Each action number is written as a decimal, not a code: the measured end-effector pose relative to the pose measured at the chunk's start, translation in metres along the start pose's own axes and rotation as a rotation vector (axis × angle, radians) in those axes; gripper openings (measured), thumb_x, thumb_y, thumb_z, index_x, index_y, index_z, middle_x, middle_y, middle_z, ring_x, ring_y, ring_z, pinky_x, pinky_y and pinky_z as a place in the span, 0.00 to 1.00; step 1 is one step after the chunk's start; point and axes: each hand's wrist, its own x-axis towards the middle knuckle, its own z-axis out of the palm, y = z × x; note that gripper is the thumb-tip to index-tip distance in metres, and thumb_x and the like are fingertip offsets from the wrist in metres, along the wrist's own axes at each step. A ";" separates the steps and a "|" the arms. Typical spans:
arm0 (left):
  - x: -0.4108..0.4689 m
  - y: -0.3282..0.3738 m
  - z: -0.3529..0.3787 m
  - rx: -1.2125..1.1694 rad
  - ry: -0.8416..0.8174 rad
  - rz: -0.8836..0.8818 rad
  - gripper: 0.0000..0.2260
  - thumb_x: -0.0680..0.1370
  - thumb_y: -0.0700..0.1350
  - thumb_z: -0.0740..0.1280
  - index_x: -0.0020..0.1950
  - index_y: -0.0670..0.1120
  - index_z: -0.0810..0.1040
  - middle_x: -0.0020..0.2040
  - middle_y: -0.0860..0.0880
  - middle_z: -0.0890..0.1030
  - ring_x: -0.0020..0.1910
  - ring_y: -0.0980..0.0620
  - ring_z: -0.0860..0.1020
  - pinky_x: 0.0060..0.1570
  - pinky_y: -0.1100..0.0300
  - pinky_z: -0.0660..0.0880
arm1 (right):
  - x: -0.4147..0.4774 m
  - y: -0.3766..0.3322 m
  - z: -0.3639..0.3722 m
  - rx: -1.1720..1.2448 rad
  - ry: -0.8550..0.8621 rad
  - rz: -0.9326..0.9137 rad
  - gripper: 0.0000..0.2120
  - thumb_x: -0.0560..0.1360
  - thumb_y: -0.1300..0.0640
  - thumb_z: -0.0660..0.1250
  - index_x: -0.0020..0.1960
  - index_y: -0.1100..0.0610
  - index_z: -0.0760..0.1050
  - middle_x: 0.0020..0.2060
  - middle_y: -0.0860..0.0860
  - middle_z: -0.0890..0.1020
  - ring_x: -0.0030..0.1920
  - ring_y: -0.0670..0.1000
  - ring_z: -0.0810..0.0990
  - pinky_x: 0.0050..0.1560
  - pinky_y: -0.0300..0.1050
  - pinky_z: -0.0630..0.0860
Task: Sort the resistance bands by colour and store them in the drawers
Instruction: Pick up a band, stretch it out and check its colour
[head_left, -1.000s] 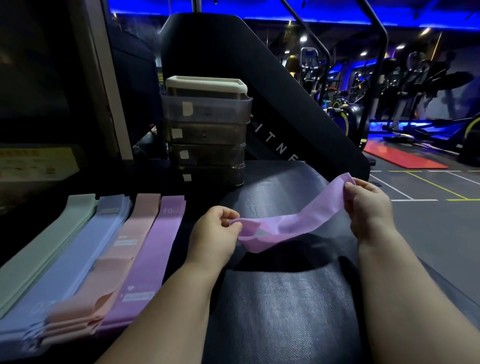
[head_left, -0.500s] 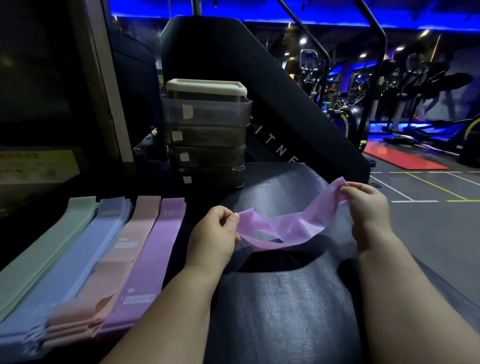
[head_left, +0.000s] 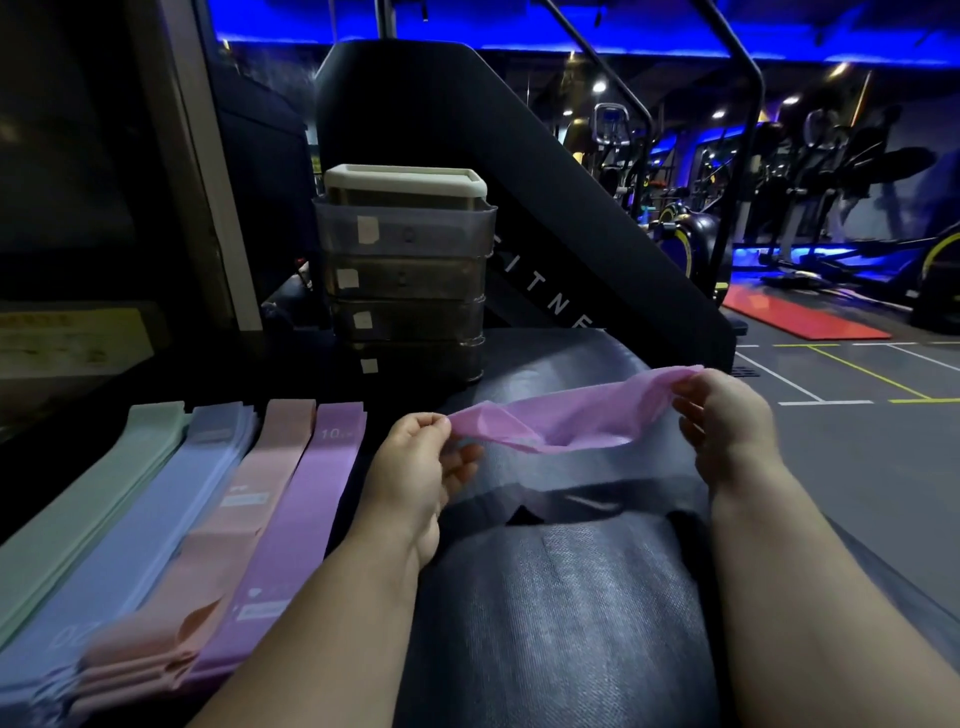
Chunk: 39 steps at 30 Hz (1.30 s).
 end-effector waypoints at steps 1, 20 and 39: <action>-0.001 0.002 0.000 -0.037 0.014 -0.020 0.09 0.83 0.39 0.57 0.45 0.44 0.73 0.42 0.45 0.78 0.40 0.49 0.79 0.42 0.58 0.76 | 0.000 -0.001 0.000 0.028 0.014 0.031 0.09 0.73 0.62 0.61 0.36 0.54 0.75 0.33 0.50 0.76 0.33 0.47 0.74 0.35 0.40 0.66; -0.005 0.002 -0.001 0.314 -0.008 0.070 0.11 0.79 0.35 0.54 0.41 0.45 0.71 0.33 0.47 0.76 0.26 0.55 0.75 0.32 0.59 0.72 | 0.006 0.001 -0.004 0.159 0.057 0.077 0.14 0.75 0.68 0.61 0.56 0.54 0.73 0.39 0.52 0.75 0.33 0.47 0.71 0.32 0.37 0.70; -0.004 -0.015 -0.009 0.997 -0.079 0.151 0.20 0.73 0.42 0.70 0.64 0.52 0.73 0.51 0.53 0.78 0.51 0.51 0.78 0.54 0.59 0.74 | 0.019 0.009 -0.009 0.318 0.156 0.043 0.06 0.76 0.66 0.68 0.48 0.56 0.77 0.38 0.51 0.80 0.36 0.46 0.78 0.30 0.34 0.76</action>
